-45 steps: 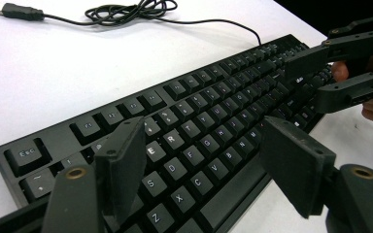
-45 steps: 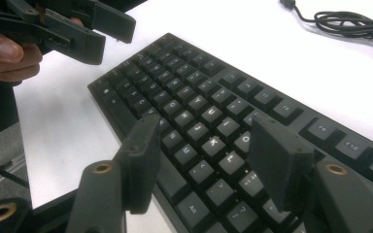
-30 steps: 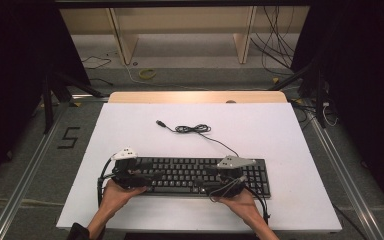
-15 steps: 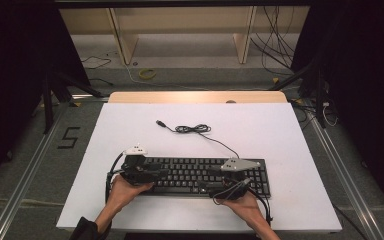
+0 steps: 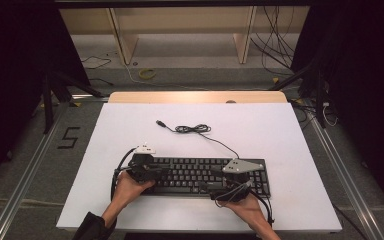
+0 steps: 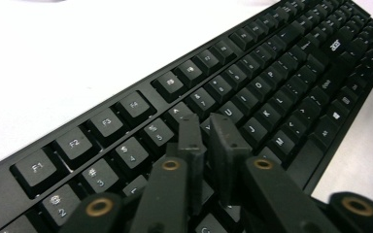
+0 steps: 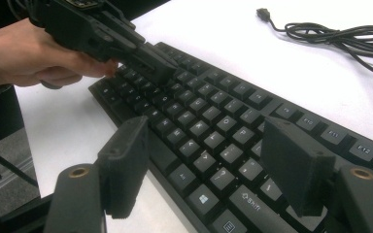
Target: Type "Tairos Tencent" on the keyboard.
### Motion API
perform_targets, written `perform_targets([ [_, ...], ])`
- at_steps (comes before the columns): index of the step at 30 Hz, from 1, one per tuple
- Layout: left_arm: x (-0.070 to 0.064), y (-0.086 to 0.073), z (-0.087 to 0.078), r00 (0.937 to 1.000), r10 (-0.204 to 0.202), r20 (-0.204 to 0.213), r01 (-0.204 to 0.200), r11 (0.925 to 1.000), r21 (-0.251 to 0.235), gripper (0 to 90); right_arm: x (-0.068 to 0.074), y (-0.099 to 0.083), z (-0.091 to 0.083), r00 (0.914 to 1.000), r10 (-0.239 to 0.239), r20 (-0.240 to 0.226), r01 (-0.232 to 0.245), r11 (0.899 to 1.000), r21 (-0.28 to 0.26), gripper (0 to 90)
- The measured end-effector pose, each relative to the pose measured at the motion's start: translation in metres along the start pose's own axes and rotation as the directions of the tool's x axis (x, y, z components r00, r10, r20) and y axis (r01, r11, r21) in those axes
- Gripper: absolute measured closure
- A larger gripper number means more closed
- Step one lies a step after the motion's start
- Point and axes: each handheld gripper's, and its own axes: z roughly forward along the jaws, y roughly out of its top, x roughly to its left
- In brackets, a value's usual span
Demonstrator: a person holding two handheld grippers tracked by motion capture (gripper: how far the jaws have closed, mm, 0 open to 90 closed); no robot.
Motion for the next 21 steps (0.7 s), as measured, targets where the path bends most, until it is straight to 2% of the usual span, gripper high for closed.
perform_targets([
  [5,0.0012,0.0005,0.0037,0.9999,0.010,-0.002,-0.010,0.9999,0.012,88.8,0.0011,-0.0010,-0.0008,1.0000,-0.005,0.003,0.005,1.000,0.002,34.4],
  [21,0.0026,0.0009,0.0102,0.9998,0.017,-0.009,-0.017,0.9994,0.030,89.1,0.0019,-0.0026,-0.0031,1.0000,-0.006,0.004,0.006,1.000,0.006,34.4],
])
